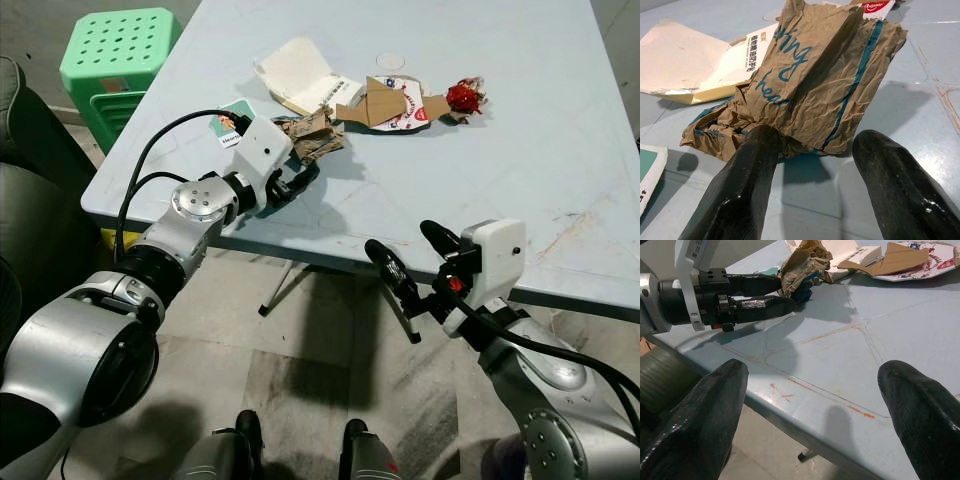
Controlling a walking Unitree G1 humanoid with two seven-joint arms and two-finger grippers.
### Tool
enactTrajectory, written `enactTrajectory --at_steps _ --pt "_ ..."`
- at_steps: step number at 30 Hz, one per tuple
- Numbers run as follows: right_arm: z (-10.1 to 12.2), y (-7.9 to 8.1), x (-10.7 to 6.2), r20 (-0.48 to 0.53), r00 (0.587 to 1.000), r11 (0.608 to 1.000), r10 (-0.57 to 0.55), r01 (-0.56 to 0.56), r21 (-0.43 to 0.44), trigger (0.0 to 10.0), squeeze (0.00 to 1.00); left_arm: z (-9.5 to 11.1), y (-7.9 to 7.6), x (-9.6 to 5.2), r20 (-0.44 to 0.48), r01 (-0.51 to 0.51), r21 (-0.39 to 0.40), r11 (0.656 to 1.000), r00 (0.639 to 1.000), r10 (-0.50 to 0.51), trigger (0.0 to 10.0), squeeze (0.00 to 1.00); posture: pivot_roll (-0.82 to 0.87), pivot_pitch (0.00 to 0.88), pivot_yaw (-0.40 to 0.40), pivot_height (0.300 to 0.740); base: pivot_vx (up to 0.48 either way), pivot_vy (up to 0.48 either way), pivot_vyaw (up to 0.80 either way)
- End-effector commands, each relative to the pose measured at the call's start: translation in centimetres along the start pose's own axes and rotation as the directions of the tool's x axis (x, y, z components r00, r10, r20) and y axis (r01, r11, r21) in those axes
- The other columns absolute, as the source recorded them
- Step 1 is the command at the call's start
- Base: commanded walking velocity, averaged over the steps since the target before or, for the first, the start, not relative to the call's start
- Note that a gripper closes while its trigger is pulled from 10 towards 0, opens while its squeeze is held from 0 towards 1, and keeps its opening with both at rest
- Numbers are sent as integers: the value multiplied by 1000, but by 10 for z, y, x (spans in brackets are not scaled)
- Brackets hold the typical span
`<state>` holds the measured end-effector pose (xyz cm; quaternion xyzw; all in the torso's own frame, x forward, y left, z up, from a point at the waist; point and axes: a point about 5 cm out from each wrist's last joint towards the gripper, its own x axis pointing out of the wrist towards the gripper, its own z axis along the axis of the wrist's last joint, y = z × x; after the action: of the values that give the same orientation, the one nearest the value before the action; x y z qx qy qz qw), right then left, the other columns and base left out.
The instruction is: Picking trash to rubbish bin
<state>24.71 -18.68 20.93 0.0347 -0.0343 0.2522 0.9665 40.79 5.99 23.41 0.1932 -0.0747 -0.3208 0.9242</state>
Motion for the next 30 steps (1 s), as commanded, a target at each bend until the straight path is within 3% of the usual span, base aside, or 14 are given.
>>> enactTrajectory --at_steps 1,30 --pt "2 1 -5 6 1000 1000 -6 6 1 10000 0 3 -1 2 -3 17 13 1000 1000 -17 0 0 -213 350 32 740 0 0 0" --pt "4 -2 -2 10 1000 1000 -3 3 -4 10000 0 13 9 1 29 -13 13 1000 1000 13 0 0 -204 354 17 740 0 0 0"
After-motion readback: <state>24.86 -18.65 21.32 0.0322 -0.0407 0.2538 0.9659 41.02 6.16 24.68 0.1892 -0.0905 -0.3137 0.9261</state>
